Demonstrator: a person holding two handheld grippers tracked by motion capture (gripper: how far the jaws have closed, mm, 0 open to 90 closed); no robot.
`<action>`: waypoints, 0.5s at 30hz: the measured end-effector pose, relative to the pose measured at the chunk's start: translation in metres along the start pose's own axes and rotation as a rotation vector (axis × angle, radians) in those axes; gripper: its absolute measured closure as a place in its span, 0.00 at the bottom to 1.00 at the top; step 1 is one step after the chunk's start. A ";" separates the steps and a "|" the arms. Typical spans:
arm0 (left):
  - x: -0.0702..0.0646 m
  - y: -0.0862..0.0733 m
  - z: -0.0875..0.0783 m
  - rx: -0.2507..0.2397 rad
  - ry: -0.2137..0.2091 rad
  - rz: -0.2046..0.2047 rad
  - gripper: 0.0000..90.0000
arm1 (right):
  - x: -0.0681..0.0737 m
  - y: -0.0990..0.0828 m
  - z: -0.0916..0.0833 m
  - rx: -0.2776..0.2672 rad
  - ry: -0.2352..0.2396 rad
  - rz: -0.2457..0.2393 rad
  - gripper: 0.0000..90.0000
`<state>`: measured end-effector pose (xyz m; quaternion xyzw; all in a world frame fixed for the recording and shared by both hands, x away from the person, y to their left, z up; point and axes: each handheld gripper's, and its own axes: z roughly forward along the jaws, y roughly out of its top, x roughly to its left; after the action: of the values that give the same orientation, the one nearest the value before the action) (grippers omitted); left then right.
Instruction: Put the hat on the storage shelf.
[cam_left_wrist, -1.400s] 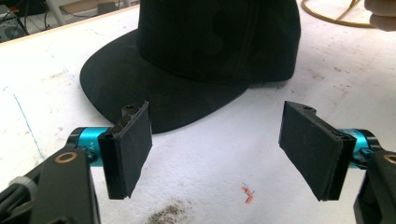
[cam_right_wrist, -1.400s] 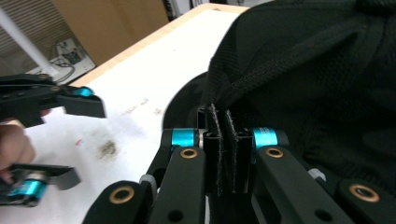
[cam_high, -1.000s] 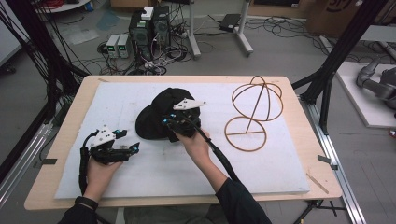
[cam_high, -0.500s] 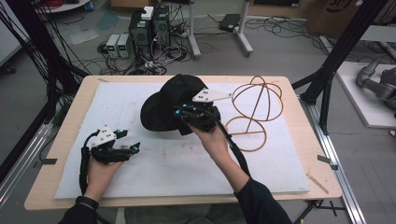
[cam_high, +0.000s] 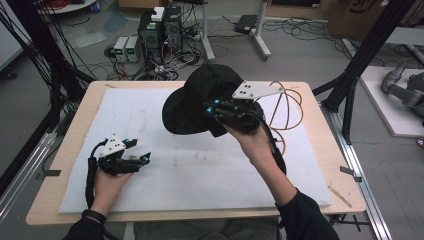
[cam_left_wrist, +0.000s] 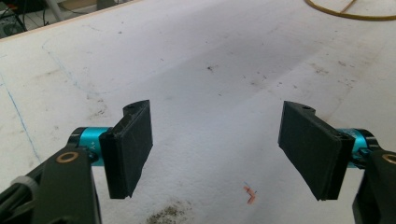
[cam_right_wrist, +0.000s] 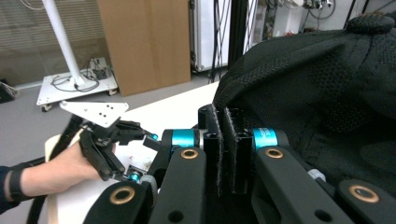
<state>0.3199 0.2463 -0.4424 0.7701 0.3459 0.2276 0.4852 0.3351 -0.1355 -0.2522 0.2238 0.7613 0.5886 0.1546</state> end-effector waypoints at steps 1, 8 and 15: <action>0.000 0.000 0.000 0.000 -0.001 0.002 0.29 | -0.001 0.004 -0.005 -0.006 0.003 0.000 0.98; 0.000 0.000 0.000 0.001 0.002 0.005 0.29 | -0.012 0.022 -0.040 -0.038 -0.007 -0.019 0.98; 0.000 0.000 0.001 0.001 0.001 0.004 0.29 | -0.029 0.032 -0.080 -0.074 -0.046 -0.014 0.98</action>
<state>0.3206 0.2457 -0.4431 0.7709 0.3447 0.2288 0.4843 0.3252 -0.2103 -0.2011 0.2259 0.7370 0.6098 0.1841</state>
